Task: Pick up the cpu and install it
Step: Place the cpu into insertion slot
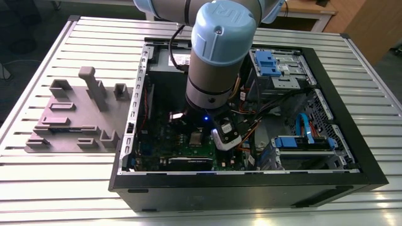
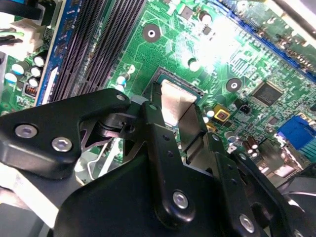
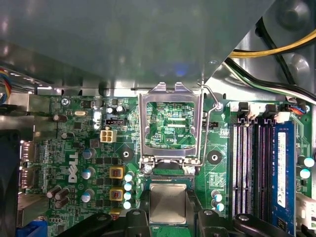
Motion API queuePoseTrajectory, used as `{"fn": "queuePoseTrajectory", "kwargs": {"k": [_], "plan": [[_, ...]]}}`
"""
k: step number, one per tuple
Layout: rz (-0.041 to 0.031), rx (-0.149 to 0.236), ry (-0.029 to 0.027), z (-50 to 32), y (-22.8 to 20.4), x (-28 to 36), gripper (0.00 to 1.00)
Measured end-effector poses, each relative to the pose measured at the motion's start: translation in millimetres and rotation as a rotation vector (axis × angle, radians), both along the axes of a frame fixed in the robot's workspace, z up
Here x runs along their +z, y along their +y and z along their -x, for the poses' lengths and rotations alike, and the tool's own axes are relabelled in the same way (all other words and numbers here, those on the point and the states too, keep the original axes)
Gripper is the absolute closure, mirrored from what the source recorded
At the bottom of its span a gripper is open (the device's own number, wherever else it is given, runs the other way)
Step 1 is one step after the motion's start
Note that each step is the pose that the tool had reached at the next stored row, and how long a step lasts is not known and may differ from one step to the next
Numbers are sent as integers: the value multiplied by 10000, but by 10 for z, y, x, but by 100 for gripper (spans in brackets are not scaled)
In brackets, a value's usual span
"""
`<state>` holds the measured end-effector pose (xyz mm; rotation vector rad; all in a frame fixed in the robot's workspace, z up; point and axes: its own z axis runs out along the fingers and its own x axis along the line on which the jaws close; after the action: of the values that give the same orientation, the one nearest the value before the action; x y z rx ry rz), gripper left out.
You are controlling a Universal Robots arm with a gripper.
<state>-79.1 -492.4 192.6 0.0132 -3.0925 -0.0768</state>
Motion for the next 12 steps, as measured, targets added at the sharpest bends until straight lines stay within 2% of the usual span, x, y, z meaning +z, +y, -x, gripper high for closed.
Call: {"fn": "queuePoseTrajectory", "kwargs": {"k": [6,10,12], "plan": [[-15,0,-27,3,-1,-1,61],[-27,1,-78,6,-1,17,61],[-47,-2,-135,8,-1,17,61]]}}
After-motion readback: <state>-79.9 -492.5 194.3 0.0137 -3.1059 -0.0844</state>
